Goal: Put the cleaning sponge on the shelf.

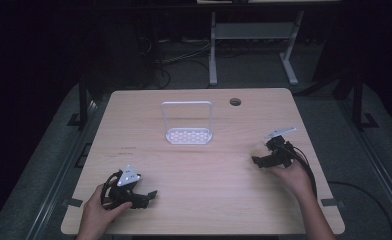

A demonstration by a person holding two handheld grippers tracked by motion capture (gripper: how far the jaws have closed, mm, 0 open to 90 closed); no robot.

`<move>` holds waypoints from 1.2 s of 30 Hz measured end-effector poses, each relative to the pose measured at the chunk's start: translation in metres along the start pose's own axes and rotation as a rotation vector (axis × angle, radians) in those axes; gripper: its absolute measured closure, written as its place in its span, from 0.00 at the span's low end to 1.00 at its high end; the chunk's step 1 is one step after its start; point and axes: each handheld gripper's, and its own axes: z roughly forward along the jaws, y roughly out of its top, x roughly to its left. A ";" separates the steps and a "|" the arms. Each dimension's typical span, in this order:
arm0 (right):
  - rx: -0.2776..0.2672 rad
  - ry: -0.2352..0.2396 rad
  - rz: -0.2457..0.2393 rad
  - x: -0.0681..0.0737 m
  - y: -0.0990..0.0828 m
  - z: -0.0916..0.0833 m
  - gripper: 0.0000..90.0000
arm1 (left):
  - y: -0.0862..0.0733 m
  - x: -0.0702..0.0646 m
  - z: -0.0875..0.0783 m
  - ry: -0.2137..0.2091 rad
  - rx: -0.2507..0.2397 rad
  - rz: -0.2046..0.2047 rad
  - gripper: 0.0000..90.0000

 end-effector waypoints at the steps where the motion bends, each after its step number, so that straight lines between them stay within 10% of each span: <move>1: 0.003 -0.001 0.000 0.000 0.000 0.001 0.17 | 0.000 0.000 0.000 0.000 0.000 0.000 0.14; 36: 0.025 0.018 -0.006 0.000 0.003 -0.003 0.36 | 0.000 0.000 0.000 -0.001 -0.002 -0.004 0.14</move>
